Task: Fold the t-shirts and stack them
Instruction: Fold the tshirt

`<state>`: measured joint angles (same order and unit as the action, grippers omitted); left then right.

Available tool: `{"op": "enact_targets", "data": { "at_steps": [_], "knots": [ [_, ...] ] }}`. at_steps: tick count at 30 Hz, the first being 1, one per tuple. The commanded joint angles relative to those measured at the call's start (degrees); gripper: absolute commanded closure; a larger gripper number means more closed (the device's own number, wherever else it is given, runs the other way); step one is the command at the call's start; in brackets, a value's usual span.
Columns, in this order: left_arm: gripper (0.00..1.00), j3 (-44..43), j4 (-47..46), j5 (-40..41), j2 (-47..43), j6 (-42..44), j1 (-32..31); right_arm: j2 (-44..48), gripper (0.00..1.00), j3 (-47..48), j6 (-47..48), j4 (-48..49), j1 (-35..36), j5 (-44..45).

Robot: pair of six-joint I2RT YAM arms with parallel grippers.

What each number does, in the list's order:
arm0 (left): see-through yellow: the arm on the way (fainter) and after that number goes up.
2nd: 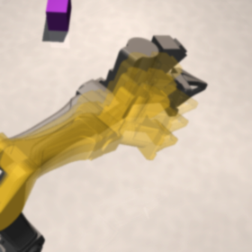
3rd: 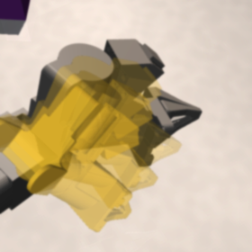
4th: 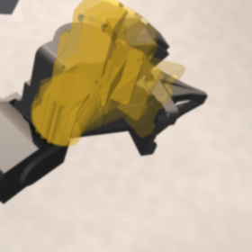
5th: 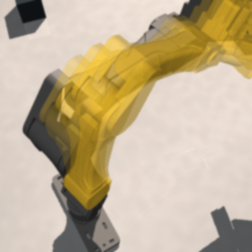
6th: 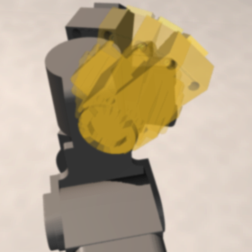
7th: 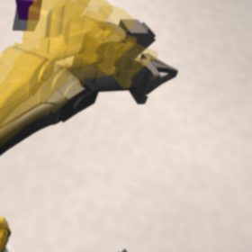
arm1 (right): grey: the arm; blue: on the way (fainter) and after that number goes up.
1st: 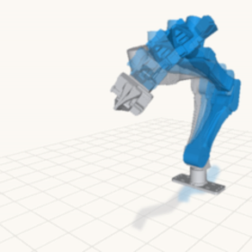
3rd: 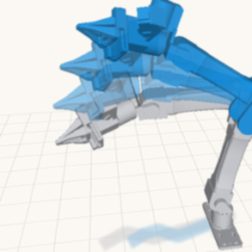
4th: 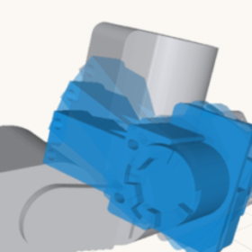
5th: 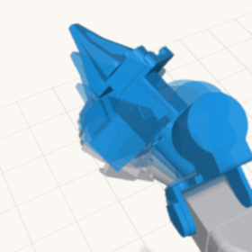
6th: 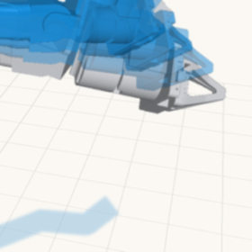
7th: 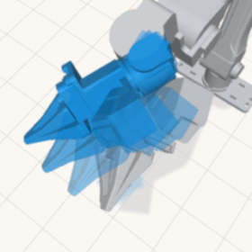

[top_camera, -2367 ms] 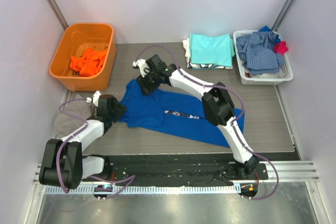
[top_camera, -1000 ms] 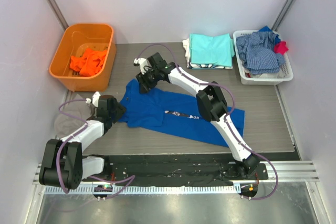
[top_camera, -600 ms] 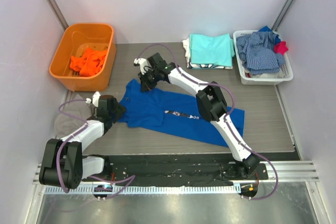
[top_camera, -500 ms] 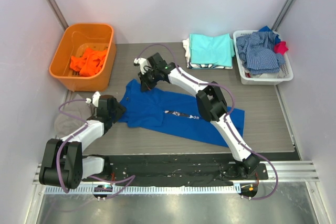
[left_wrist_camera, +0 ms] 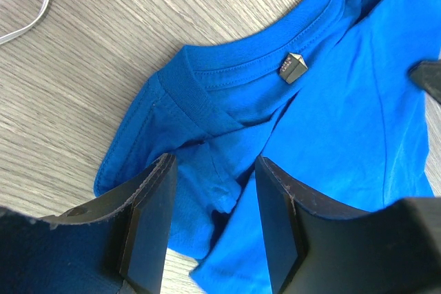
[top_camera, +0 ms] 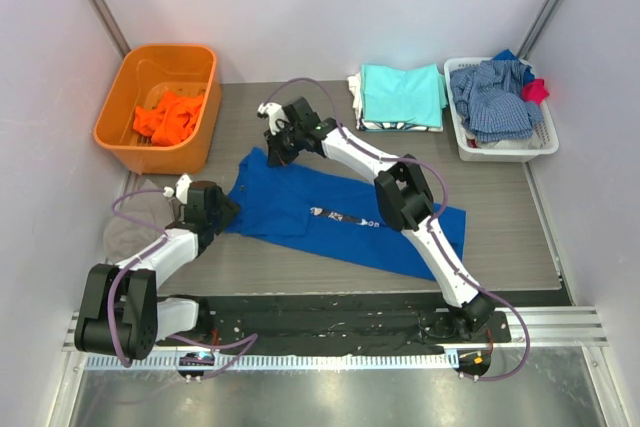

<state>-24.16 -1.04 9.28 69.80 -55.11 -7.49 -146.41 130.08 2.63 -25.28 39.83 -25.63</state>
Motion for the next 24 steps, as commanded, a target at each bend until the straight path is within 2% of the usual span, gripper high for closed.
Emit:
{"op": "enact_targets", "data": {
  "at_steps": [1, 9, 10, 11, 12, 14, 18, 24],
  "knots": [
    [0.46, 0.52, -0.02, 2.06, 0.86, 0.80, 0.01, 0.34, 0.99, 2.72, -1.40, 4.27, -0.72, 1.46],
    [0.46, 0.43, -0.10, 2.06, 1.04, 0.97, 0.10, 0.25, 0.98, 2.55, -1.75, 4.80, -1.07, 1.90],
    [0.46, 0.35, -0.10, 2.06, 1.04, 1.06, 0.02, 0.25, 0.92, 2.46, -1.75, 4.71, -0.99, 1.72],
    [0.46, 0.34, -0.10, 1.97, 1.13, 1.06, 0.10, 0.42, 0.64, 2.46, -1.93, 4.80, -1.07, 1.81],
    [0.46, 0.34, -0.10, 1.97, 1.13, 1.06, 0.10, 0.68, 0.52, 2.37, -2.02, 4.80, -1.07, 1.90],
    [0.46, 0.08, 0.07, 1.62, 1.04, 1.15, 0.02, 1.65, 0.34, 1.58, -2.28, 4.97, -1.34, 2.59],
    [0.46, -1.93, 0.86, 1.53, 0.34, 1.76, 0.02, 8.65, 0.30, -2.37, -2.46, 5.85, -2.21, 6.90],
    [0.46, -6.15, 6.74, 1.97, -3.79, 4.04, 0.10, 22.29, 0.29, -17.21, -2.55, 7.79, -5.90, 15.41]
  ]
}}
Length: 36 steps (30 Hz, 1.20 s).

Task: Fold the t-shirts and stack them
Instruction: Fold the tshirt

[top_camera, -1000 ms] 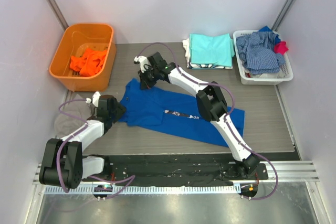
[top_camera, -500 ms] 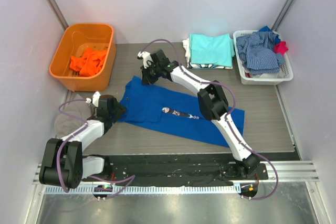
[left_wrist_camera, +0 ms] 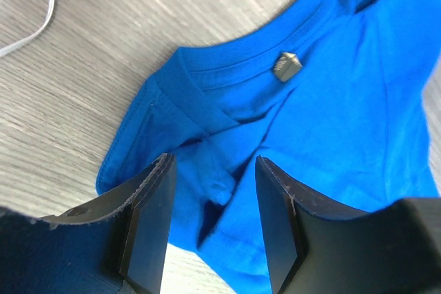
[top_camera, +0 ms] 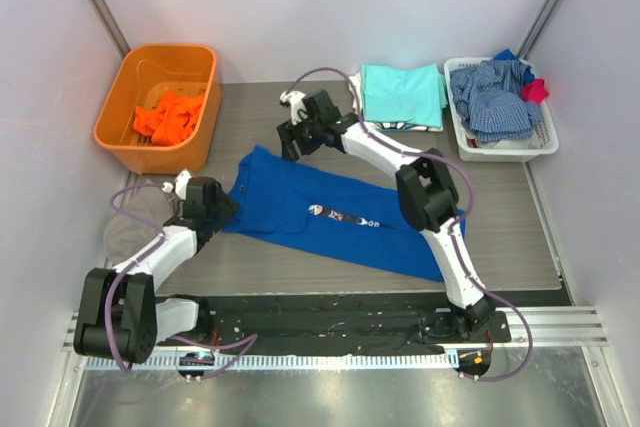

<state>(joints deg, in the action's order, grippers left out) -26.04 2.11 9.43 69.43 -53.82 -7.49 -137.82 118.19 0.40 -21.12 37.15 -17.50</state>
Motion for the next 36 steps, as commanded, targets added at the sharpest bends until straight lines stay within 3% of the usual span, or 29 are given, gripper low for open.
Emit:
{"op": "enact_targets", "data": {
  "at_steps": [1, 7, 11, 17, 23, 36],
  "knots": [
    [0.46, -4.80, 4.47, 1.91, -4.99, 3.02, 0.02, 16.85, 0.29, -9.52, -1.53, 3.55, -3.66, 8.87],
    [0.43, -7.88, 8.79, 2.00, -10.45, 4.69, 0.10, 22.07, 0.29, -21.32, -0.67, 3.46, -6.73, 10.20],
    [0.43, -9.90, 6.77, -0.90, -7.66, 4.43, 0.10, 21.28, 0.30, -23.44, 0.65, 3.28, -6.82, 9.76],
    [0.45, -13.24, -0.96, -6.44, 1.49, 2.06, -0.95, 20.14, 0.29, -22.66, 0.39, 3.11, -6.91, 8.18],
    [0.45, -15.44, -5.36, -6.62, 7.73, 0.92, -5.69, 17.59, 0.30, -19.67, 0.56, 1.61, -6.91, 6.95],
    [0.46, -6.39, -14.68, -6.36, 18.20, -4.27, -9.13, 13.81, 0.30, -17.21, 3.02, -2.25, -6.82, -2.63]
  ]
}}
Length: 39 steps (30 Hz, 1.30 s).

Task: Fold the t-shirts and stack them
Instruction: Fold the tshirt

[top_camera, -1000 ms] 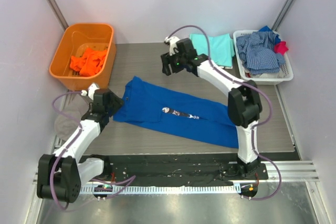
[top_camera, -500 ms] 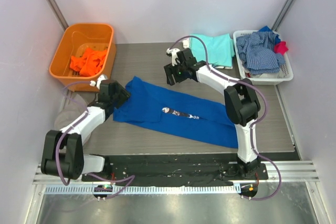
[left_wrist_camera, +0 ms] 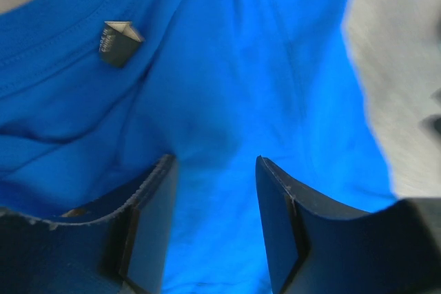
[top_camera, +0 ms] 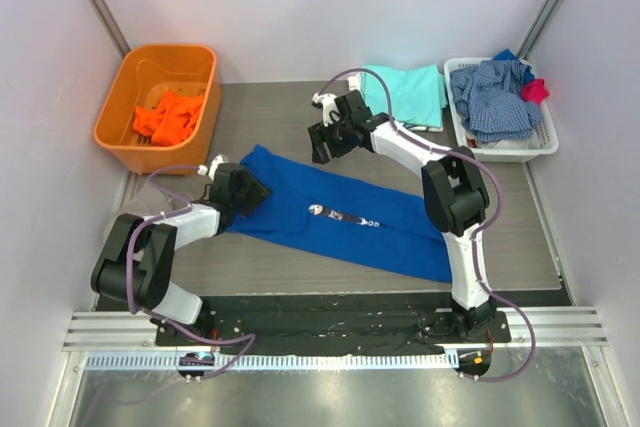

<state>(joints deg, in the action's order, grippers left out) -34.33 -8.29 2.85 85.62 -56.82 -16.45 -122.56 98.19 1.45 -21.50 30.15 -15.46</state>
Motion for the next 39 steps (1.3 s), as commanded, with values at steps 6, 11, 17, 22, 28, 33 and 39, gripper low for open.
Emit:
{"op": "enact_targets", "data": {
  "at_steps": [6, 11, 17, 22, 28, 33, 39],
  "knots": [
    [0.46, 2.95, -4.63, 0.75, 2.53, -1.10, -0.16, -3.73, 0.30, 3.59, 3.29, -3.37, 0.17, -6.07],
    [0.45, 3.04, -3.84, 1.19, 1.56, -1.02, -0.16, -5.67, 0.35, 4.81, 3.56, -4.69, 0.17, -7.30],
    [0.45, 2.86, -2.96, 1.45, 1.30, -0.93, -0.25, -6.81, 0.38, 4.73, 3.64, -5.22, 0.17, -9.76],
    [0.45, 3.21, -2.69, 1.72, 1.12, -0.93, -0.25, -7.78, 0.47, 5.08, 3.56, -5.75, 0.17, -11.60],
    [0.45, 3.48, -2.43, 2.42, 1.12, -0.93, -0.25, -9.27, 0.89, 6.40, 3.38, -6.80, 0.17, -11.52],
    [0.45, 3.48, -2.25, 2.60, 1.12, -0.93, -0.25, -9.18, 0.99, 6.48, 1.37, -5.58, 0.00, -5.46],
    [0.45, 3.83, -1.73, 3.04, 0.86, -0.84, -0.16, -8.92, 0.99, 6.66, -0.92, -4.61, -0.53, 3.05]
  ]
}}
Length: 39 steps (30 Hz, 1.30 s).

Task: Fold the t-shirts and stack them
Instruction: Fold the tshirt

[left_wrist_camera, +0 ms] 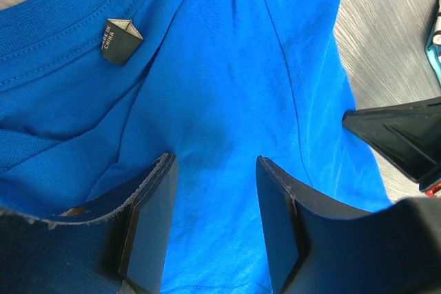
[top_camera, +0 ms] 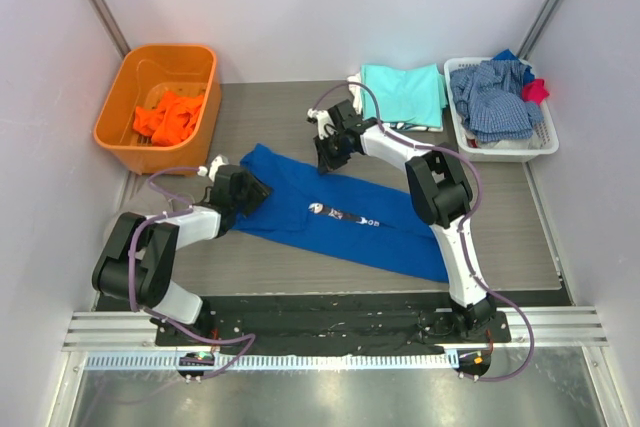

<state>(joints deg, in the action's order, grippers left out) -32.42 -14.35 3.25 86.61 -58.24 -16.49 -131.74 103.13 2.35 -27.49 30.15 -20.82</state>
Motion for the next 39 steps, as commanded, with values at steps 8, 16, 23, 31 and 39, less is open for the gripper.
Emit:
{"op": "enact_targets", "data": {
  "at_steps": [8, 16, 23, 31, 39],
  "knots": [
    [0.45, 2.01, 4.86, 2.91, -0.30, 0.76, -0.12, 0.43, 0.99, 1.81, -5.16, 2.61, -1.85, 14.92],
    [0.45, 2.10, 5.12, 3.26, -0.30, 1.02, -0.12, 1.22, 0.99, 0.32, -6.22, 2.61, -2.90, 18.36],
    [0.45, 0.79, 5.29, 3.35, 1.10, 1.81, -0.03, 3.68, 0.51, -1.35, -6.04, 2.26, -3.17, 16.34],
    [0.45, -6.67, 8.02, 2.73, 5.06, 5.23, -0.12, 14.57, 0.41, -8.11, -6.66, 2.17, -3.52, 20.56],
    [0.44, -11.60, 8.81, 2.73, 10.05, 7.08, 0.58, 27.22, 0.41, -18.75, -8.67, 2.35, -3.52, 22.67]
  ]
}}
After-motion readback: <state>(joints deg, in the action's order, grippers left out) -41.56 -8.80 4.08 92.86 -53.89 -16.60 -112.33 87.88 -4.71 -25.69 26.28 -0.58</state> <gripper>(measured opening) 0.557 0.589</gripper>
